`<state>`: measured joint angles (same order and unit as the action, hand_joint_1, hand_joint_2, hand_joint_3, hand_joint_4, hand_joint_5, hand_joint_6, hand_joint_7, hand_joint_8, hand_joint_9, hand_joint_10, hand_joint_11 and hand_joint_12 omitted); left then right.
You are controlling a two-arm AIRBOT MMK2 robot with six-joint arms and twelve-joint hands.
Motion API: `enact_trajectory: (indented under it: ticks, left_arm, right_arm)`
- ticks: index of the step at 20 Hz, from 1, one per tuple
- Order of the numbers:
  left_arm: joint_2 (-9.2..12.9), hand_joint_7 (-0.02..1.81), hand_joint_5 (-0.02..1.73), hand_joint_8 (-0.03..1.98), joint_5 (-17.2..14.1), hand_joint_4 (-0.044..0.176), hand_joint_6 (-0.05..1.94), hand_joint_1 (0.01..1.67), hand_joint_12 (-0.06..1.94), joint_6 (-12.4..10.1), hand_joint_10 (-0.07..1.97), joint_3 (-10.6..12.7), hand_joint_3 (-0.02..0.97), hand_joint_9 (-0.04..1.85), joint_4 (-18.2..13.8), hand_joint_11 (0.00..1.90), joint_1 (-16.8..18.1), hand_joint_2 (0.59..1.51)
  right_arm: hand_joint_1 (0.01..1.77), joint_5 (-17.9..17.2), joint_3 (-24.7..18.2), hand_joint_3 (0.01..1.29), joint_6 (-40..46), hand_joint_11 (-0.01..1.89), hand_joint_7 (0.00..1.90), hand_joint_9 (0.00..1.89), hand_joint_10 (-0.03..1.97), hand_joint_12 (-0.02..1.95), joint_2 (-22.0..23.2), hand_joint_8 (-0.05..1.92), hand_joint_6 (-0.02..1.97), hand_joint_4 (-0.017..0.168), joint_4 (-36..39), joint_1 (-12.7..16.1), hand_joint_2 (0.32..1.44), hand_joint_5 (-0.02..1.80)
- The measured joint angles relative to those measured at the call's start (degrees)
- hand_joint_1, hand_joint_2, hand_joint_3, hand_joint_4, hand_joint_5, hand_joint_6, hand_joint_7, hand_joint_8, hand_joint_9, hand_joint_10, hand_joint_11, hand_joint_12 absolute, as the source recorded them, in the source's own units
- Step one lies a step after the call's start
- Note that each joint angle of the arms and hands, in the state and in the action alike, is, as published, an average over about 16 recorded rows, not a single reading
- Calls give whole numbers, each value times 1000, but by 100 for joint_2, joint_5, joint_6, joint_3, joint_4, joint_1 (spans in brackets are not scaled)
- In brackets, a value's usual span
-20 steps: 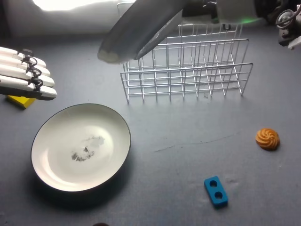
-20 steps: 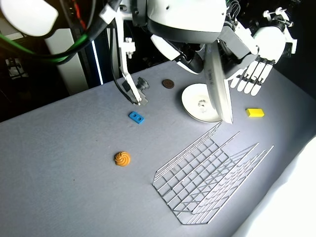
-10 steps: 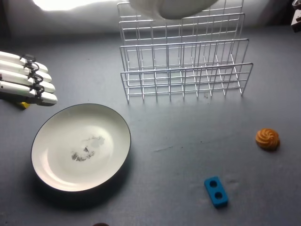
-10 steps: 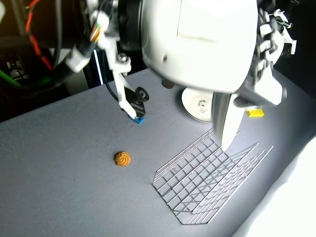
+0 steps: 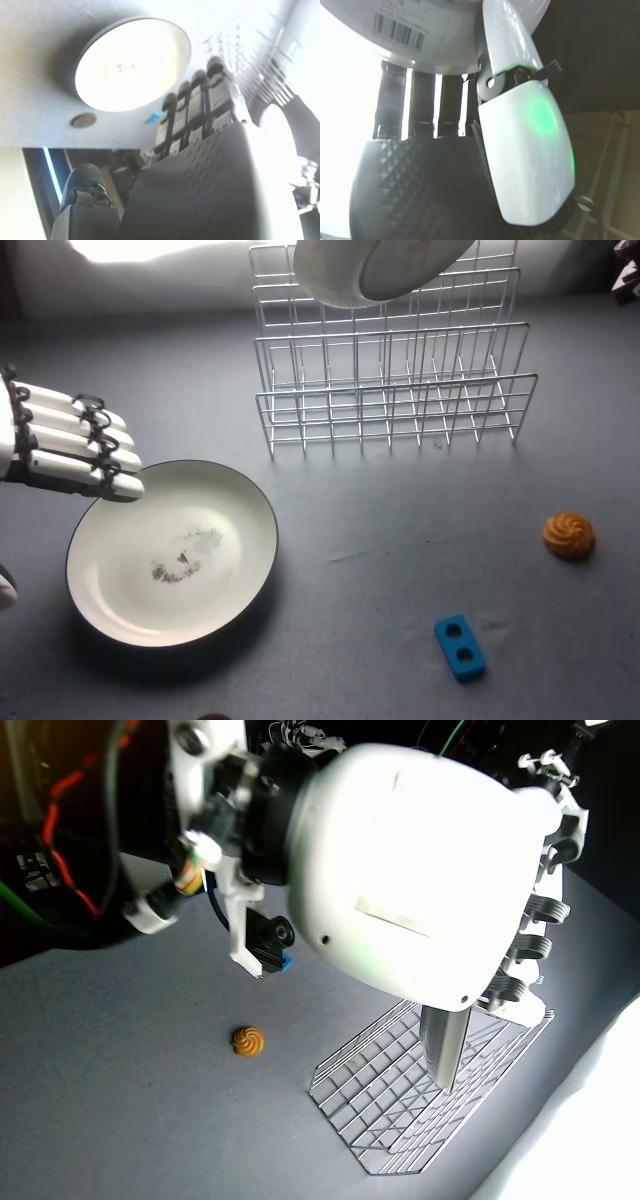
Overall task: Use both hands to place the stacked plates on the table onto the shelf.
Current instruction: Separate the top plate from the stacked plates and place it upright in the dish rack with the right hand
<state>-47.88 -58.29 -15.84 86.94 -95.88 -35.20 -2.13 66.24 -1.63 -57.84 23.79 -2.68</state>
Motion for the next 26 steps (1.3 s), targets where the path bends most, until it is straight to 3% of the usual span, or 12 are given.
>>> enact_trajectory:
  ticks: [14, 26]
  left_arm:
    - [-222, 69, 87, 18, 502, 3, 19, 19, 46, 580, 8, -87, 14, 52, 404, 41, -778, 1088]
    - [-322, 80, 97, 18, 748, 3, 19, 20, 46, 687, 1, 11, 14, 53, 557, 39, -1026, 1088]
  right_arm:
    - [1367, 187, 865, 15, -65, 525, 942, 825, 1367, 1504, -669, 1063, 1047, -7, -885, -473, 1063, 808]
    - [1364, -119, 1306, 16, -256, 518, 919, 811, 1382, 1486, -1025, 1085, 1054, -7, -1416, -1097, 1069, 801]
